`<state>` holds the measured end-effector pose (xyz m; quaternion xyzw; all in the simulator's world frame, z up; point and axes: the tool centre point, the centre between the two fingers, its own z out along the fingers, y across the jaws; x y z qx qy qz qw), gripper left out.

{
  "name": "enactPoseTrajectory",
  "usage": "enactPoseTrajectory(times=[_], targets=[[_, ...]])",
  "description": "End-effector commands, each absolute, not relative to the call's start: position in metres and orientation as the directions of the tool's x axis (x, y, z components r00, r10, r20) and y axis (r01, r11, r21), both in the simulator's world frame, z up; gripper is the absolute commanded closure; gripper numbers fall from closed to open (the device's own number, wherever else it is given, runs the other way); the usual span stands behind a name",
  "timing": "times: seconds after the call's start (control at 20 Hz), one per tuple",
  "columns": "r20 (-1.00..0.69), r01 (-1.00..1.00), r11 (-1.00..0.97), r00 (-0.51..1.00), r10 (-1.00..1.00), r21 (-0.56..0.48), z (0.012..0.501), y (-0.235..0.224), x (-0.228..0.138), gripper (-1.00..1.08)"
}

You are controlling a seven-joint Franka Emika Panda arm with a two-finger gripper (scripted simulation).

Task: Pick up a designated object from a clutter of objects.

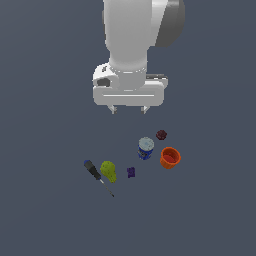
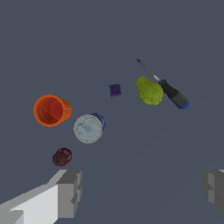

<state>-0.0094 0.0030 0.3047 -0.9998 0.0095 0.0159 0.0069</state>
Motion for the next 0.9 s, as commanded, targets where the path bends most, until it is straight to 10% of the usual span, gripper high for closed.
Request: enactPoseTrajectory(times=[0.0, 0.85], targets=[[-0.032, -0.019, -1.000, 0.999, -0.019, -0.014, 0.305, 0.003, -0.009, -0.92], [-0.028, -0.031, -0.999, 0.999, -0.030, -0.039, 0.292, 0.001, 0.000, -0.92]])
